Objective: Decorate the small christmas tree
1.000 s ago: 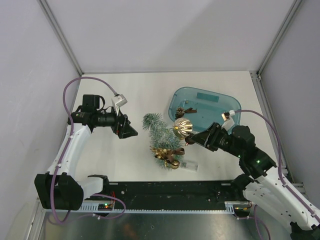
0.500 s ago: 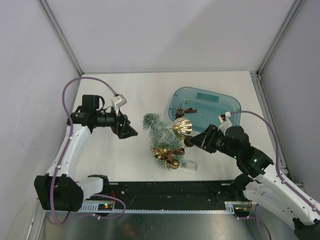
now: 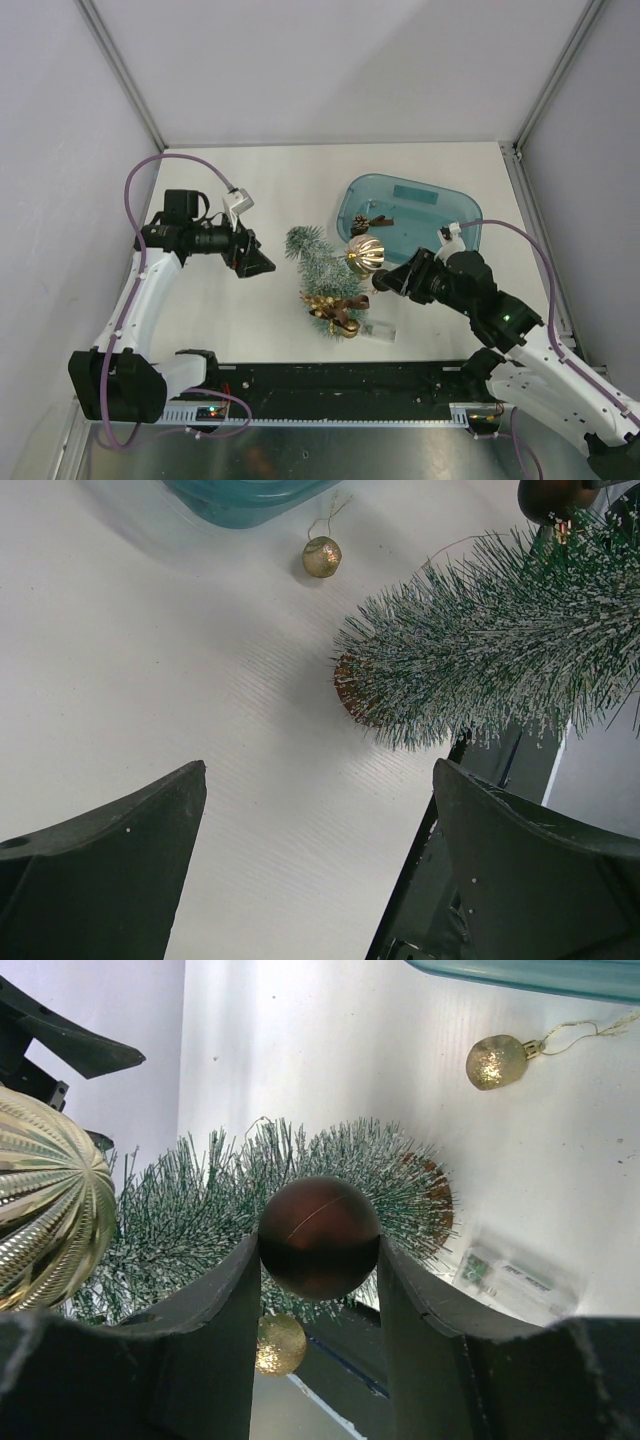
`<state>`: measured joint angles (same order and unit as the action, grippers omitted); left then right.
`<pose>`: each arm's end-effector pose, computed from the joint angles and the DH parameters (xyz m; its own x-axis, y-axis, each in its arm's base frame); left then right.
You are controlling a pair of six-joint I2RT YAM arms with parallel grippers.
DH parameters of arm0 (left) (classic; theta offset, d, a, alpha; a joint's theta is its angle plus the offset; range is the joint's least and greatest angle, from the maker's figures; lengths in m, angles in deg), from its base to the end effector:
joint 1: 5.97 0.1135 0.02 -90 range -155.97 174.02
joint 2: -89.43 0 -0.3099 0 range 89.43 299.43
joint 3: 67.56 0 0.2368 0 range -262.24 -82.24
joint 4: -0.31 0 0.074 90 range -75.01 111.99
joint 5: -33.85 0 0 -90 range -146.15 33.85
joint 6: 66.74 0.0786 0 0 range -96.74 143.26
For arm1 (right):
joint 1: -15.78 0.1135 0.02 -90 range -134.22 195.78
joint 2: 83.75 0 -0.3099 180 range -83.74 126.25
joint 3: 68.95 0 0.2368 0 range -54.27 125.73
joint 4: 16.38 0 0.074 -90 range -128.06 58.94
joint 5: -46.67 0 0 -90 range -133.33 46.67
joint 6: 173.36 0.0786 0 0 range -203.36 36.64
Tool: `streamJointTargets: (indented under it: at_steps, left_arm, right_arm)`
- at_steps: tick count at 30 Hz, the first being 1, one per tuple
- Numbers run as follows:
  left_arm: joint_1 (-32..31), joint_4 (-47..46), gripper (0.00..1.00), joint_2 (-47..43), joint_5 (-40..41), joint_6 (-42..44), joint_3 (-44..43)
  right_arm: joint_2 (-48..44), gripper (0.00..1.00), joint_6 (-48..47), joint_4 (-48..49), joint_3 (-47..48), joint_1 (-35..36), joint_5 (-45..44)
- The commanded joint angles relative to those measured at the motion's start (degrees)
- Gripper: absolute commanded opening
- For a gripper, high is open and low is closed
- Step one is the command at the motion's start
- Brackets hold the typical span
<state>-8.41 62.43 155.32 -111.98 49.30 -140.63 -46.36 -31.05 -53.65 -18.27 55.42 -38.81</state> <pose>0.1933 -0.0733 0.3293 -0.5158 0.2688 -0.8134 0.8071 0.4707 -0.3563 0.1065 0.0963 0.2942 -0.7385 0.4126 -0.5333 -0.1751 0.6464 0.7426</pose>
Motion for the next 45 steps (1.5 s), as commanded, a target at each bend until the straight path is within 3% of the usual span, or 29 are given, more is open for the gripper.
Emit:
streamJointTargets:
  at_steps: [1, 24, 45]
  left_arm:
    - [0.2, -0.6, 0.99, -1.2, -1.6, 0.6, -1.4]
    - [0.2, -0.6, 0.99, -1.2, -1.7, 0.3, -1.6]
    - [0.2, -0.6, 1.0, -1.0, -2.1, 0.4, -2.0]
  right_arm:
    - [-0.1, 0.08, -2.1, -0.3, 2.2, 0.1, -2.3]
    - [0.8, 0.05, -1.6, 5.5, 2.3, 3.1, -3.5]
    - [0.4, 0.01, -0.9, 3.4, 3.6, 6.4, -8.2]
